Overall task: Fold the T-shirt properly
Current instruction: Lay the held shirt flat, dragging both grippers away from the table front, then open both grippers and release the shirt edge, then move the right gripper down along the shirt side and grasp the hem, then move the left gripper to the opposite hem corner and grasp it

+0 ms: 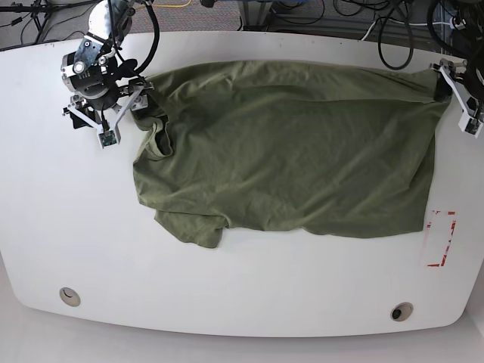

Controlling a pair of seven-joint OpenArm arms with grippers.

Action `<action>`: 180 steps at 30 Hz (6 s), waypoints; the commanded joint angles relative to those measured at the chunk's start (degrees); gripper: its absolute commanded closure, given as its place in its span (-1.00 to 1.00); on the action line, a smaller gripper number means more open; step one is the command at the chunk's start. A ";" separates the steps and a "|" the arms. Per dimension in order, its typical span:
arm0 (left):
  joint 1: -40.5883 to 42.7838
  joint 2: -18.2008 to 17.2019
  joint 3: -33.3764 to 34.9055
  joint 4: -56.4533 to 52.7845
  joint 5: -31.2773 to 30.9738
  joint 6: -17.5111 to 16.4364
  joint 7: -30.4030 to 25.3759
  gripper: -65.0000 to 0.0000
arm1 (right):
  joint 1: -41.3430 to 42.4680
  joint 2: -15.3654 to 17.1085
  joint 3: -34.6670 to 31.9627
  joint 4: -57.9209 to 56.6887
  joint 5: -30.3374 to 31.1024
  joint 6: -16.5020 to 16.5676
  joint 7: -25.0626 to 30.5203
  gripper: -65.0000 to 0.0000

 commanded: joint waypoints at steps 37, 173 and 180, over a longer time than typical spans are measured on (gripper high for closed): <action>-18.90 -1.02 -0.46 0.52 0.69 -0.03 6.14 -0.22 | -4.14 2.63 0.95 1.33 1.06 -0.38 -4.29 -0.52; -43.51 -0.93 8.42 -40.01 18.80 1.77 -14.25 -0.37 | 37.26 2.55 5.26 -51.69 0.45 -0.38 12.32 0.98; -48.17 -1.02 10.53 -55.74 21.79 7.04 -25.15 -0.62 | 37.26 2.55 5.17 -51.60 0.62 -0.38 12.32 0.98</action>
